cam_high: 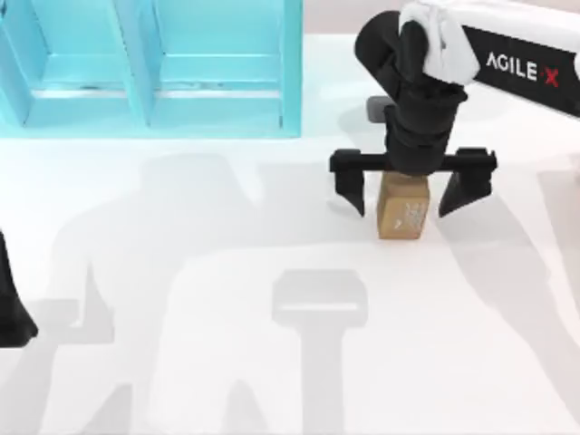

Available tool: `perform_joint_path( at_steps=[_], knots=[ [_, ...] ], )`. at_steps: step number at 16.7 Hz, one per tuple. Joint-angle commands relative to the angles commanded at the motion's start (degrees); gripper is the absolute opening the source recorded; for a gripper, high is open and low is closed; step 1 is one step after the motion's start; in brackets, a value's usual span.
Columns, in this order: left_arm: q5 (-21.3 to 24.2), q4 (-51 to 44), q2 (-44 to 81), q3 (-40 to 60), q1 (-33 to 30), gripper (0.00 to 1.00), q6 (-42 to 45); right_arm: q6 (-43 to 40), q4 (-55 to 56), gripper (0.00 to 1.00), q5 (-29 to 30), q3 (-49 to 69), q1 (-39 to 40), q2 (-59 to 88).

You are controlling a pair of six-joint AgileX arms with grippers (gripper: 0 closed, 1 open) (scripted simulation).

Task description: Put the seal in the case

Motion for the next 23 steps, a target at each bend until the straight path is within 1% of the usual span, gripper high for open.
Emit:
perform_joint_path(
  at_steps=[11, 12, 21, 23],
  knots=[
    [0.0, 0.0, 0.0, 0.0, 0.0, 1.00, 0.0, 0.0, 0.0, 0.02, 0.0, 0.0, 0.0, 0.0],
    [0.0, 0.0, 0.0, 0.0, 0.0, 1.00, 0.0, 0.0, 0.0, 0.00, 0.0, 0.0, 0.0, 0.0],
    [0.0, 0.0, 0.0, 0.0, 0.0, 1.00, 0.0, 0.1, -0.2, 0.00, 0.0, 0.2, -0.2, 0.0],
    [0.0, 0.0, 0.0, 0.0, 0.0, 1.00, 0.0, 0.2, -2.3, 0.00, 0.0, 2.3, -0.3, 0.1]
  ],
)
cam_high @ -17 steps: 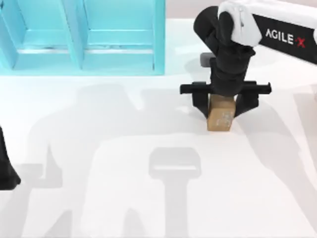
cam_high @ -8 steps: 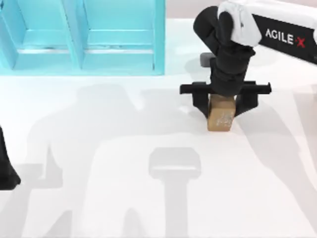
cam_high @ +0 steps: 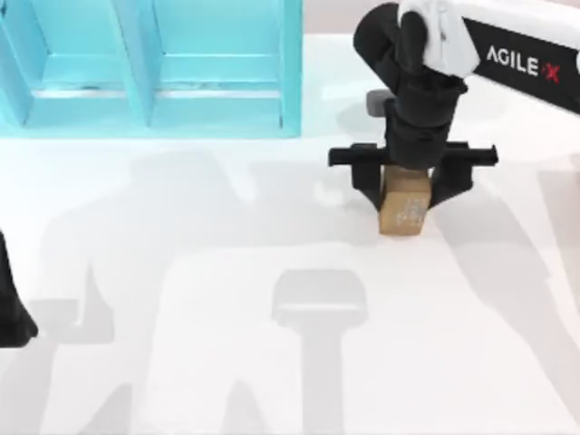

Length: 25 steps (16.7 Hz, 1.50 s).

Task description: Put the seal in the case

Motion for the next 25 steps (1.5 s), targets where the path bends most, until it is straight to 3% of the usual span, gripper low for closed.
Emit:
perform_joint_path(
  at_steps=[8, 16, 20, 25],
  knots=[
    [0.0, 0.0, 0.0, 0.0, 0.0, 1.00, 0.0, -0.2, -19.4, 0.00, 0.0, 19.7, 0.0, 0.2],
    [0.0, 0.0, 0.0, 0.0, 0.0, 1.00, 0.0, -2.2, -20.3, 0.00, 0.0, 19.0, -1.9, -1.3],
    [0.0, 0.0, 0.0, 0.0, 0.0, 1.00, 0.0, -12.8, -18.6, 0.00, -0.1, 10.7, -12.7, -8.2],
    [0.0, 0.0, 0.0, 0.0, 0.0, 1.00, 0.0, -35.6, -15.7, 0.00, -0.1, -4.1, -34.8, -20.1]
  ],
)
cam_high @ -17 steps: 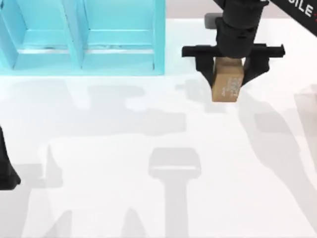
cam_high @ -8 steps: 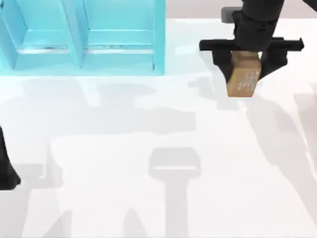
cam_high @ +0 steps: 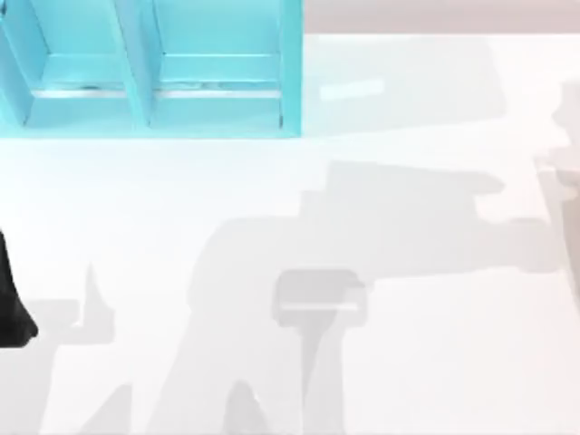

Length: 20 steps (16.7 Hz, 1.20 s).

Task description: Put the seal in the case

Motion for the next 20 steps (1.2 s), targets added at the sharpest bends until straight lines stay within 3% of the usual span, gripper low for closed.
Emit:
perform_joint_path(
  at_steps=[3, 6, 13, 20],
  knots=[
    [0.0, 0.0, 0.0, 0.0, 0.0, 1.00, 0.0, -10.7, 1.4, 0.00, 0.0, -8.1, -10.6, -6.4],
    [0.0, 0.0, 0.0, 0.0, 0.0, 1.00, 0.0, -16.0, 2.4, 0.00, 0.1, -13.1, -15.8, -10.4],
    [0.0, 0.0, 0.0, 0.0, 0.0, 1.00, 0.0, -16.5, 3.4, 0.00, 0.1, -14.5, -16.1, -10.7],
    [0.0, 0.0, 0.0, 0.0, 0.0, 1.00, 0.0, -16.4, 16.1, 0.00, 0.1, -26.7, -16.1, -10.4]
  ],
)
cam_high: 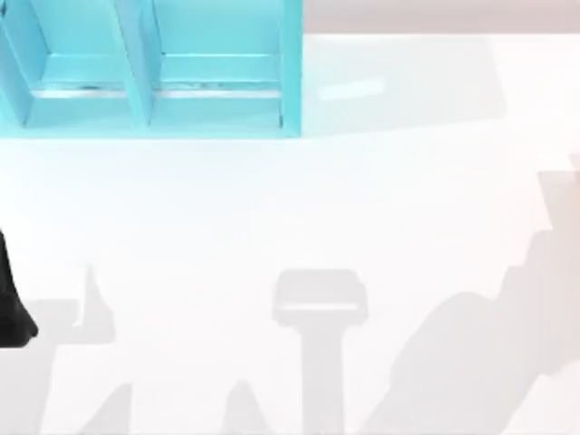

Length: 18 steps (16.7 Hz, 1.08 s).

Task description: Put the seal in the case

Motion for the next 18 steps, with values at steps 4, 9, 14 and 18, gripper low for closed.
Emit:
perform_joint_path(
  at_steps=[4, 9, 14, 18],
  knots=[
    [0.0, 0.0, 0.0, 0.0, 0.0, 1.00, 0.0, 0.0, 0.9, 0.00, 0.0, -0.9, 0.0, 0.0],
    [0.0, 0.0, 0.0, 0.0, 0.0, 1.00, 0.0, 0.0, 0.9, 0.30, 0.0, -0.9, 0.0, 0.0],
    [0.0, 0.0, 0.0, 0.0, 0.0, 1.00, 0.0, 0.0, 0.9, 0.68, 0.0, -0.9, 0.0, 0.0],
    [0.0, 0.0, 0.0, 0.0, 0.0, 1.00, 0.0, 0.0, 0.9, 0.98, 0.0, -0.9, 0.0, 0.0]
  ],
)
